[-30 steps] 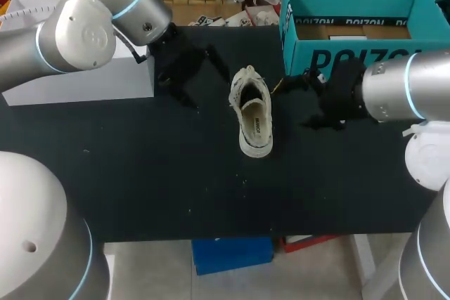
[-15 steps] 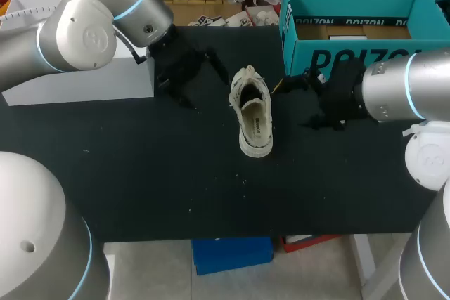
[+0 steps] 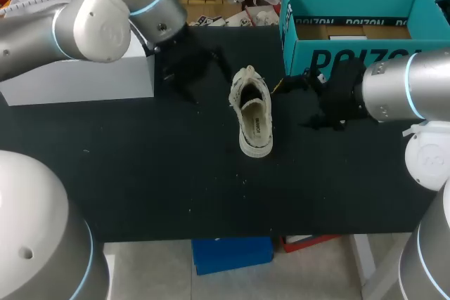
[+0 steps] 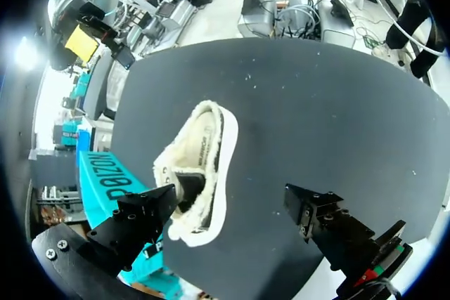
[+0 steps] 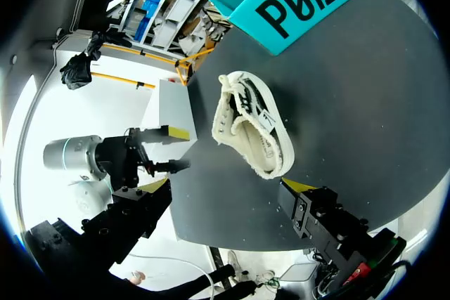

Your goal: Take the shoe out of the shoebox, open the shoe tongue, remove and reinsert the insole, then place the shoe into the shoebox

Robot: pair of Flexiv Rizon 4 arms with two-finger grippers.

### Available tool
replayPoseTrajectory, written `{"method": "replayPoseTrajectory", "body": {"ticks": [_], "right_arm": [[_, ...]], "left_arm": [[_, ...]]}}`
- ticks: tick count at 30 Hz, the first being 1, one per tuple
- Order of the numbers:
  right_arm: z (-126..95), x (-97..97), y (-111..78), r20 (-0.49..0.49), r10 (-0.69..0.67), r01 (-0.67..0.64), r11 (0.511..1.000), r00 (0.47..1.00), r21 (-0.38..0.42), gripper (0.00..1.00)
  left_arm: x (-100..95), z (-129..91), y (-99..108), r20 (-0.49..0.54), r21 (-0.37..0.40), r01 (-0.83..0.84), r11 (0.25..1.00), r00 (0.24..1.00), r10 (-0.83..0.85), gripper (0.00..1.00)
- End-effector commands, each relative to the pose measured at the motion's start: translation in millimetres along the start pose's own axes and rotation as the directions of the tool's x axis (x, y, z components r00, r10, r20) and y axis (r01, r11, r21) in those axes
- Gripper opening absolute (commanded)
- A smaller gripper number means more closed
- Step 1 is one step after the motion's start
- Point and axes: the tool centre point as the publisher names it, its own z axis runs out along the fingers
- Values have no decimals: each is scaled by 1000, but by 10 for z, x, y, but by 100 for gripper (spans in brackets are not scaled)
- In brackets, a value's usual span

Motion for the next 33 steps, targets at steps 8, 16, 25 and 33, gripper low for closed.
{"method": "replayPoseTrajectory", "body": {"ticks": [8,16,25,33], "right_arm": [[1,3,-5,1,0,0,1000,1000,0,100],[1,3,-5,1,0,0,1000,1000,0,100],[1,3,-5,1,0,0,1000,1000,0,100],[1,3,-5,1,0,0,1000,1000,0,100]], "left_arm": [[-240,383,108,-116,-23,-61,998,992,58,82],[-206,578,134,-146,-21,-59,998,988,55,64],[-154,865,142,-197,-8,-72,997,978,69,57],[-164,1110,242,-236,-42,-97,994,968,85,57]]}}
